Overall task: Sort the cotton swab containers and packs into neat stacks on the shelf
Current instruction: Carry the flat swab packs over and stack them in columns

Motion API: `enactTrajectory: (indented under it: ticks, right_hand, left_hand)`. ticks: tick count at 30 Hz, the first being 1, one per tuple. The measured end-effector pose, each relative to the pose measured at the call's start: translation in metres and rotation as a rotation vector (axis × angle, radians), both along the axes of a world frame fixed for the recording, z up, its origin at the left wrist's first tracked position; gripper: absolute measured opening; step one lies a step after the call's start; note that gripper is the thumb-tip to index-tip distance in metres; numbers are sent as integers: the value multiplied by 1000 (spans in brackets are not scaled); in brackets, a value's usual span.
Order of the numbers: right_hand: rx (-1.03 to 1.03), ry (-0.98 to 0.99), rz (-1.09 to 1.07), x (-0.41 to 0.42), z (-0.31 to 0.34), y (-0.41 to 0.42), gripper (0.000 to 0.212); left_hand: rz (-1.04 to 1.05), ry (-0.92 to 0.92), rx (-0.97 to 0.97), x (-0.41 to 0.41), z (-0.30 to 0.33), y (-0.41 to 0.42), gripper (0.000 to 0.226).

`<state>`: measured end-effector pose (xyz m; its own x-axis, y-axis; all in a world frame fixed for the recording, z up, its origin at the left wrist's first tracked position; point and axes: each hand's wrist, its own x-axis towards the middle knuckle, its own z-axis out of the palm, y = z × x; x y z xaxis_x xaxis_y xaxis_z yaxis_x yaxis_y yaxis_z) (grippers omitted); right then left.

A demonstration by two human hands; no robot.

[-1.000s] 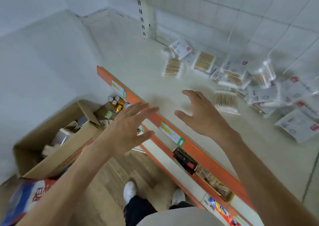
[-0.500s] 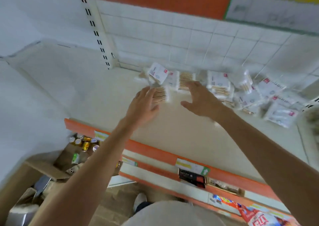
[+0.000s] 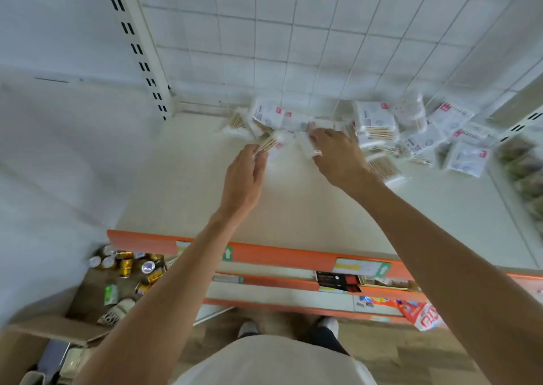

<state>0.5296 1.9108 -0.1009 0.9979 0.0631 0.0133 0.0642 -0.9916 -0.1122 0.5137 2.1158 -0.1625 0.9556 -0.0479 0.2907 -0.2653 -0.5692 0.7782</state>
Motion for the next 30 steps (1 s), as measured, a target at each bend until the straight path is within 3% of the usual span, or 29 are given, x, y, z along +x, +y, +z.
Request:
enactTrajectory:
  ticks: [4,7,10,12,16,21,25,27,30]
  right_hand:
    - [145,56,39,-55,3,-6,42]
    - [196,59,92,-98,-7,-17,52]
    - [268,-39,75,-133,-20,-24,58]
    - [300,-40,55,-145,-20,-26,54]
    - [534,-44,-37,-145,-6,-31,36]
    - [817,-52,-164,-129,-10,-23,31]
    - [1164,-29,-294,-134,-29,-12,35]
    - [1227,-57,-332,-135,-32,-9,34]
    - [1174,-86,-338,-132,-36,-8,28]
  left_hand:
    - [-71,-24,-39,-6,0,3,24]
    - [-170,-40,-78,-19,9,9,24]
    - [-186,6,-121,-38,18,18,39]
    - [-211,93,-160,-50,19,25,38]
    - [-347,189,-225,-72,19,30,15]
    - [-324,250,-248,-78,24,36,18]
    - [-268,280,-298,-75,23,35,42]
    - [-267,292,-326,-76,23,33,53]
    - [-272,251,-311,-77,22,30,46]
